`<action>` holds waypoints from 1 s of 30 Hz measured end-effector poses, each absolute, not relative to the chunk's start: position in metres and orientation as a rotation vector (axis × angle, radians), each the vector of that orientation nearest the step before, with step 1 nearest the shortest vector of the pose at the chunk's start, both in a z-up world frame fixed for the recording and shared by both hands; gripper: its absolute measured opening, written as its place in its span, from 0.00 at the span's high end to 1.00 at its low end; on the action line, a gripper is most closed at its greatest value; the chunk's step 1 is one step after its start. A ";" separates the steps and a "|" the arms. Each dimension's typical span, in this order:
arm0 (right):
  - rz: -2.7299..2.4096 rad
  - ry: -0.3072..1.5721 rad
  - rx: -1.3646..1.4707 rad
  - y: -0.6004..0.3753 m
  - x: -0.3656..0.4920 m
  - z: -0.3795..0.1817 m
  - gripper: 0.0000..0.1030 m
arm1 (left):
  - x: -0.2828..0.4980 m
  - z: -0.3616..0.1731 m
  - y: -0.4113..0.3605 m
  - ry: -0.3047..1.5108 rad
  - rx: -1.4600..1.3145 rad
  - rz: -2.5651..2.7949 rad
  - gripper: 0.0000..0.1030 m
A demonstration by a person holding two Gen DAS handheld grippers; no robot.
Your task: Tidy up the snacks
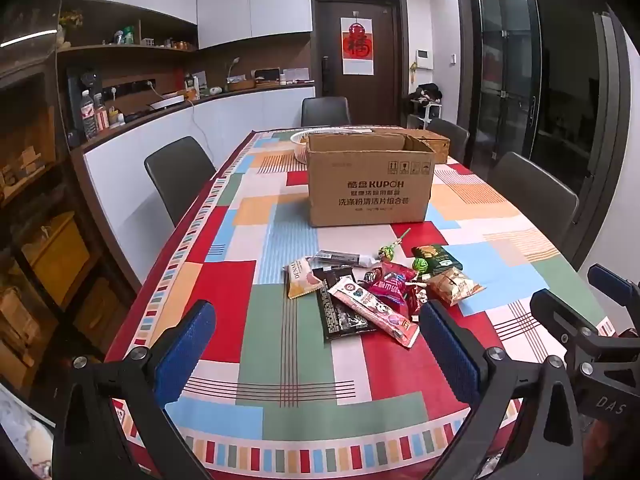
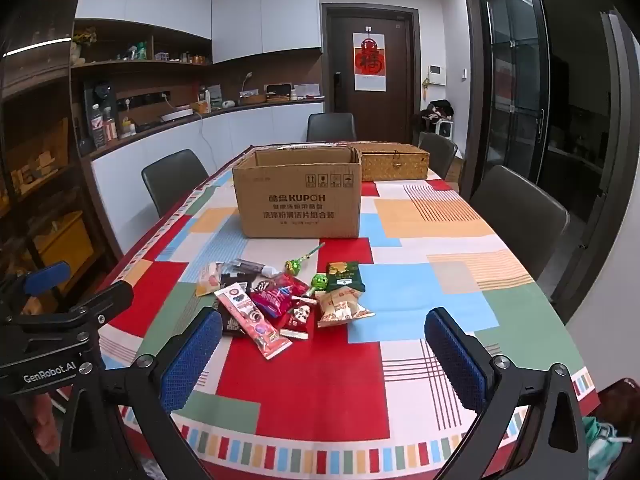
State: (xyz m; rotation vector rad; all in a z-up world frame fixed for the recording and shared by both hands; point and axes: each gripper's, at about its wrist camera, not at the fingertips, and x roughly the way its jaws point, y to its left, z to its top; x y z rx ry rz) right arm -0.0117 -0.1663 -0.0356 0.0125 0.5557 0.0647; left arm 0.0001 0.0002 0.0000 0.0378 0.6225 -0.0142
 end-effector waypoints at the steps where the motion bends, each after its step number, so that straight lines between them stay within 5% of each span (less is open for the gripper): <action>1: 0.062 0.549 0.007 -0.166 -0.012 -0.036 0.00 | 0.000 0.000 0.000 0.621 0.040 -0.012 0.00; 30: 0.065 0.555 0.010 -0.165 -0.011 -0.035 0.00 | -0.005 0.003 0.002 0.591 0.052 0.016 0.00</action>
